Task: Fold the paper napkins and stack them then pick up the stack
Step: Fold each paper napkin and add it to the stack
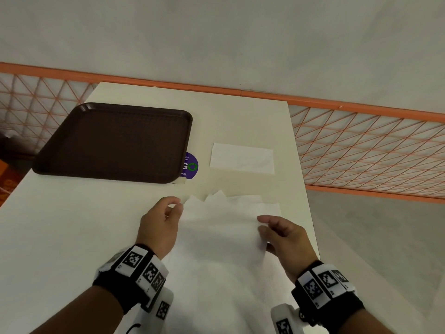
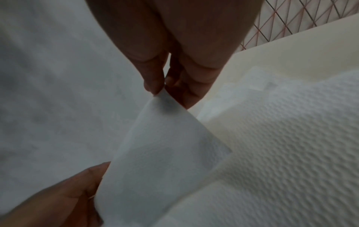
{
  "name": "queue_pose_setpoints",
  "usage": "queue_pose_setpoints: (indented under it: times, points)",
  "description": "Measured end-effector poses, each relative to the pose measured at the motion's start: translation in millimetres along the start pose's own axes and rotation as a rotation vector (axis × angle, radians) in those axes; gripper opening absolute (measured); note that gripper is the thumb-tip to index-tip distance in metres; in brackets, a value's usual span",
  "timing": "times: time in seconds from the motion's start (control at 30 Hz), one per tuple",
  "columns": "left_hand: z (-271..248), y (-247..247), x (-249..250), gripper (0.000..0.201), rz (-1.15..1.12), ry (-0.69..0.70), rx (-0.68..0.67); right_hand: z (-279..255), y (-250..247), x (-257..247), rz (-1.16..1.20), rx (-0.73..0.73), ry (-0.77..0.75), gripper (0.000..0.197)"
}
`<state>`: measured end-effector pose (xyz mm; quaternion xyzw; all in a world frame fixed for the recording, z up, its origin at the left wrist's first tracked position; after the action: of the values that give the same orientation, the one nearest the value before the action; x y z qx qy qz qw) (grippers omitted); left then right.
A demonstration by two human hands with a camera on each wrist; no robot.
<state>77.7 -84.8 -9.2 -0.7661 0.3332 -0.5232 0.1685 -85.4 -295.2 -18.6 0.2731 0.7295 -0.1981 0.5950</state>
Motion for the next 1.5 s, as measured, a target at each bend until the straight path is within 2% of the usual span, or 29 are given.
queue_pose_setpoints:
  times: [0.1, 0.2, 0.27, 0.4, 0.53, 0.63, 0.73, 0.87, 1.1, 1.33, 1.5]
  points:
    - [2.0, -4.2, 2.5, 0.016, -0.157, -0.022, -0.118, 2.5, 1.5, -16.2, 0.088, -0.023, -0.029, 0.022]
    - [2.6, 0.1, -2.5, 0.019, -0.387, -0.215, -0.373, 4.6, 1.0, -26.4, 0.122, -0.051, -0.057, 0.025]
    - [2.7, 4.6, -7.8, 0.032, -0.522, -0.325, -0.488, 5.3, -1.1, -29.1, 0.110, -0.066, -0.070, 0.030]
    - [5.5, 3.9, -9.6, 0.045, -0.567, -0.291, -0.476, 5.4, -6.2, -30.5, 0.046, -0.065, -0.067, 0.050]
    - [-0.6, 2.3, -6.3, 0.032, -0.615, -0.273, -0.581, 4.5, -10.0, -28.2, -0.027, -0.048, -0.056, 0.066]
    - [-3.4, 7.4, -12.5, 0.025, -0.536, -0.326, -0.627, 6.1, -13.8, -24.9, -0.042, -0.023, -0.039, 0.072]
    - [-3.5, 10.2, -14.9, 0.022, -0.478, -0.336, -0.634, 7.9, -17.3, -22.8, -0.037, -0.012, -0.009, 0.063]
    - [-0.7, 5.8, -6.2, 0.021, -0.481, -0.252, -0.565, 6.5, -17.0, -26.5, 0.000, -0.015, -0.029, 0.032]
    - [-3.7, -2.7, 3.2, 0.022, -0.557, -0.163, -0.536, 8.0, -22.6, -28.8, 0.023, 0.006, -0.114, 0.016]
    - [-8.1, -7.0, 6.0, 0.039, -0.525, -0.170, -0.555, 13.6, -26.4, -22.9, -0.017, 0.001, -0.099, 0.026]
    - [1.3, -11.0, 12.7, 0.023, -0.702, -0.316, -0.630, 16.2, -20.1, -32.1, 0.035, -0.019, -0.126, 0.030]
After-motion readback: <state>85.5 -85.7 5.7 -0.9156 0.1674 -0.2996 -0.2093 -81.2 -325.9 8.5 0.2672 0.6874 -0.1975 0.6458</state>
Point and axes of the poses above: each hand's wrist, its own z-axis towards the middle knuckle, its own y-axis out of the palm, x = y × z, the point moved 3 cm from there along z, towards the middle knuckle, and after that the axes turned 13 degrees about -y, right-handed, at the moved point
